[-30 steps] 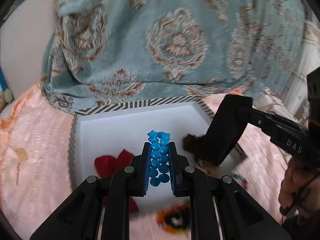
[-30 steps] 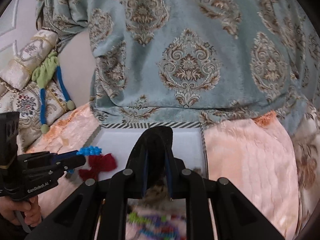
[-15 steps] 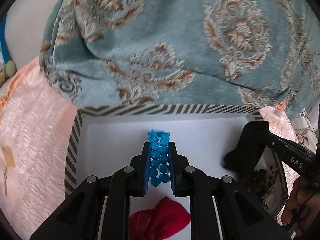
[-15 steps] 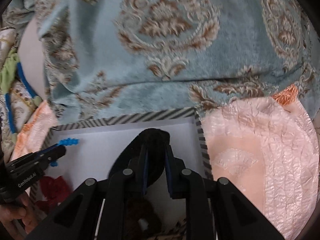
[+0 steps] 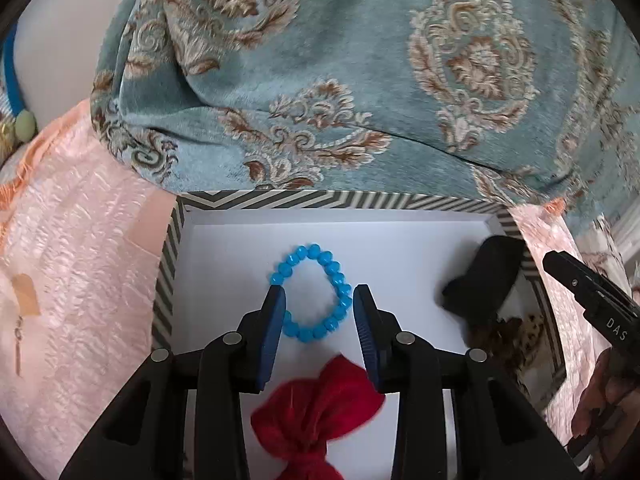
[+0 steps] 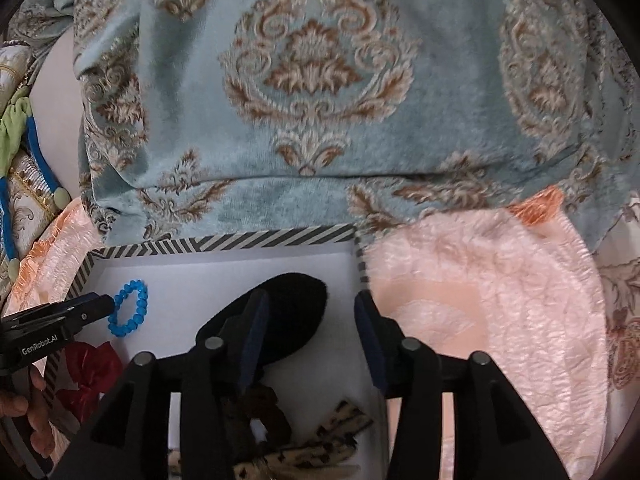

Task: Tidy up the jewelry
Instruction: 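Lower the blue bracelet into the tray with the left gripper while the right brings the black clip, then grasp the orange bead bracelet with the left gripper while the right grasps the silver braided bracelet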

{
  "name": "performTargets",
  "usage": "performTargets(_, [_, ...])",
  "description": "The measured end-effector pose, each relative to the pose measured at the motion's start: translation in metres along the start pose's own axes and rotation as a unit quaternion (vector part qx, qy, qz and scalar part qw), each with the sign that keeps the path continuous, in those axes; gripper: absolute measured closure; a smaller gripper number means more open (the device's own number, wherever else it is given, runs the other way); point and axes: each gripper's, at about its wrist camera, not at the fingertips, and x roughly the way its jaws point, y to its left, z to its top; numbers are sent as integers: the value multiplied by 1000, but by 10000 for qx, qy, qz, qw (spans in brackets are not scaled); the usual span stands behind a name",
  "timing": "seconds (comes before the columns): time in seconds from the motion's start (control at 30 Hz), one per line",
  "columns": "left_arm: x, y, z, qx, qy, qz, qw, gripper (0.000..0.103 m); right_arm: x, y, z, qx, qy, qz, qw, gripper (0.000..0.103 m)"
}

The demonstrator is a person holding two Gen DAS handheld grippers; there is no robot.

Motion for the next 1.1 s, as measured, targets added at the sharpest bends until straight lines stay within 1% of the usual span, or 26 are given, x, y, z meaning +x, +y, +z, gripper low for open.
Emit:
performTargets(0.13, [-26,-10,-12,274,-183,-10,9995,85,-26,-5,-11,-9,-118,43,9999,56])
performTargets(0.23, [-48,-15,-32,297,-251,-190,9991,85,-50,-8,-22,24,-187,160,9997,56])
performTargets(0.3, [-60,-21,-52,410,-242,-334,9983,85,-72,-12,-35,154,-291,312,9990,56])
performTargets(0.37, [-71,-28,-73,540,-157,-423,9975,85,-92,-14,-52,299,-346,549,9974,56])
performTargets(0.43, [-86,-31,-100,598,-115,-559,9966,85,-108,-12,-73,332,-339,742,9961,56])
performTargets(0.53, [-95,-34,-132,646,15,-589,9962,85,-123,-2,-112,236,-116,1026,9944,56])
performTargets(0.6, [-90,-36,-148,679,207,-572,9958,85,-125,7,-136,135,95,1202,9926,56])
performTargets(0.63, [-85,-38,-152,719,302,-506,9957,85,-124,11,-143,101,185,1251,9919,56])
performTargets(0.73, [-77,-40,-152,761,349,-480,9953,85,-111,25,-162,-63,569,1281,9901,58])
performTargets(0.77, [-76,-40,-151,746,314,-471,9956,85,-106,29,-165,-114,677,1254,9897,61])
performTargets(0.83, [-71,-41,-149,695,331,-435,9961,85,-98,31,-168,-78,814,1198,9894,61])
performTargets(0.93, [-60,-42,-151,705,428,-361,9959,85,-86,26,-172,189,1007,1239,9870,61])
performTargets(1.0, [-55,-42,-150,704,415,-330,9961,85,-79,26,-173,232,1070,1234,9863,61])
performTargets(1.1, [-50,-42,-147,630,398,-297,9968,85,-75,28,-172,178,1052,1191,9871,61])
